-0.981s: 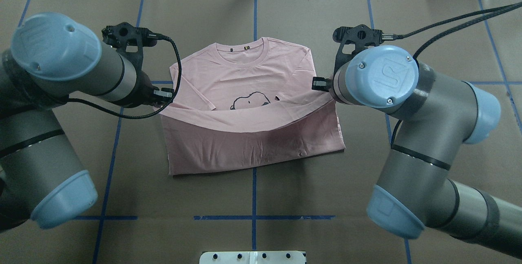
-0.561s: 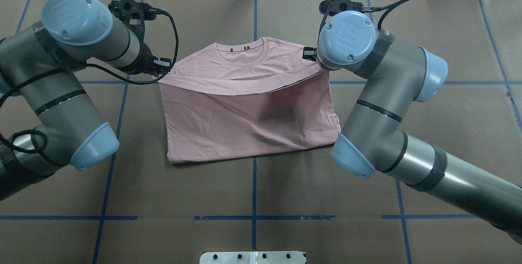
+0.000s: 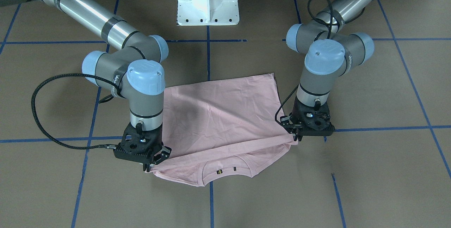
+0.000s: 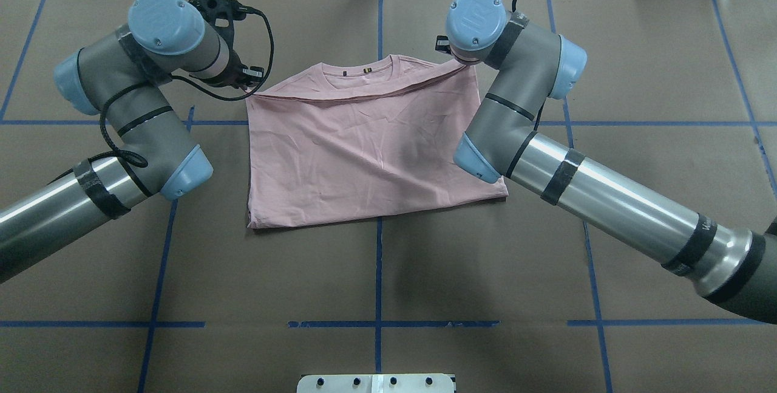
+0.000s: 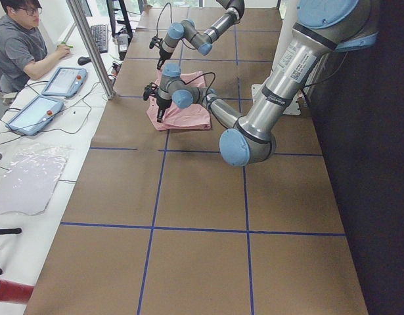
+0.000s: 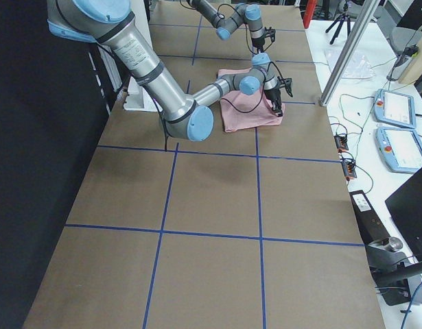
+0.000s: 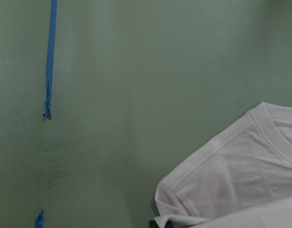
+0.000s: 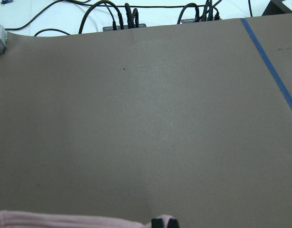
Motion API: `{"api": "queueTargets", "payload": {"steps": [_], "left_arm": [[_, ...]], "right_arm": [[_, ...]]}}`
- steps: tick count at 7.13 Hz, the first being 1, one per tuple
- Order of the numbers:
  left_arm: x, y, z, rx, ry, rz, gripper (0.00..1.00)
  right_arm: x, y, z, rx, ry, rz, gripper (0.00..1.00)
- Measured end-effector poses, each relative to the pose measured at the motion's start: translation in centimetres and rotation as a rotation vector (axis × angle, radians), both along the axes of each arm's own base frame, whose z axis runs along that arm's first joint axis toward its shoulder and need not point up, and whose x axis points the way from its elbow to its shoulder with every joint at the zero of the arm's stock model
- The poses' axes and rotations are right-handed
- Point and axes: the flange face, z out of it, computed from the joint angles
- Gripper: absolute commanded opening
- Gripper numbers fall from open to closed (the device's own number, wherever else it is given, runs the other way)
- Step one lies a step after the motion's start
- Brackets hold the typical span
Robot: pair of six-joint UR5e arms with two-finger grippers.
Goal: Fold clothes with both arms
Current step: 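Release the hem and raise both grippers away from the folded shirt, then drag the folded shirt with the left gripper toward the far edge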
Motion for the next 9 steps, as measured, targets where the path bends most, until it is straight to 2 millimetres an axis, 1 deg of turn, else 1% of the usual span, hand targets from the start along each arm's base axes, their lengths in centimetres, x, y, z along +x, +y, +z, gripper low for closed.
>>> {"api": "queueTargets", "payload": {"steps": [1,2,3,4,5,6,7,8,9], "left_arm": [[-0.4,-0.8,0.4,0.031,-0.009,0.008,1.0],[-1.2,-1.2,0.0,0.068,-0.013,0.024,1.0],[-2.3,-0.6,-0.8,0.108,-0.006,0.037,1.0],[-3.8,1.1,-1.5,0.135,0.02,0.051,1.0],[-5.0,3.6,-1.8,0.135,0.061,0.069,1.0],[-5.1,7.3,-1.7,0.104,0.11,0.084,1.0],[-3.8,11.6,-1.4,0.052,0.151,0.089,0.82],[-1.6,15.4,-1.2,-0.006,0.18,0.072,0.7],[0.8,18.3,-0.9,-0.056,0.193,0.05,0.69]], "right_arm": [[0.3,-1.0,0.6,0.003,0.008,-0.024,1.0],[1.0,-1.7,0.7,0.005,0.007,-0.059,1.0],[2.0,-2.1,0.4,0.01,-0.004,-0.099,1.0],[3.1,-2.0,0.0,0.017,-0.028,-0.145,1.0],[4.3,-1.3,-0.2,0.027,-0.053,-0.183,1.0],[5.4,-0.5,-0.2,0.038,-0.07,-0.201,1.0],[6.0,0.0,-0.3,0.046,-0.08,-0.206,1.0],[6.2,0.3,-0.3,0.05,-0.084,-0.208,1.0],[6.3,0.3,-0.2,0.051,-0.084,-0.207,1.0]]}}
